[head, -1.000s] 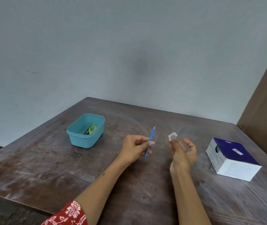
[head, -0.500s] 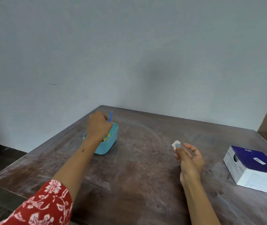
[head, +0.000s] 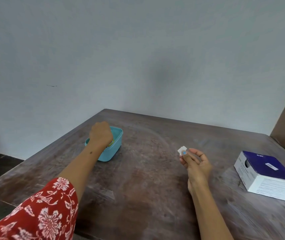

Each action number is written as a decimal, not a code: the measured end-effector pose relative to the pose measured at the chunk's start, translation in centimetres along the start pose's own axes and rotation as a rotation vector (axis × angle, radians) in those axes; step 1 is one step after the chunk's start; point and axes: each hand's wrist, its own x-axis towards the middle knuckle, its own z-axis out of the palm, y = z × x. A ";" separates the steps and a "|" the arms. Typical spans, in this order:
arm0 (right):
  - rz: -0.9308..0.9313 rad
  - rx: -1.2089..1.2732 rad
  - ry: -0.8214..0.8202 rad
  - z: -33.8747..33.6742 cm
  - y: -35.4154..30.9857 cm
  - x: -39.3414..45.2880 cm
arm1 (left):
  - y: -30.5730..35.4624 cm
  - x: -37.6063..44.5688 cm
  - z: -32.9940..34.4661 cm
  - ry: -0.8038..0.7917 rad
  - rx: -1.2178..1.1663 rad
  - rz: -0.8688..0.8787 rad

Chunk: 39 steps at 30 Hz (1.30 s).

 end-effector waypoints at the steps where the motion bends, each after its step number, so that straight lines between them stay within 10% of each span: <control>1: -0.001 -0.003 0.000 0.0 0.0 0.0 | -0.1 0.0 0.0 -0.009 0.003 -0.010; 13: 0.013 -0.049 -0.034 0.0 0.4 0.2 | 1.4 -2.0 -1.9 0.172 0.002 0.057; 19: -0.007 -0.080 -0.069 0.1 -0.2 -0.7 | 5.3 -7.1 -2.4 0.269 -0.416 0.261; 39: -0.328 -0.336 0.175 -20.5 -12.8 -18.9 | 18.3 -37.4 4.5 -0.416 -1.194 0.467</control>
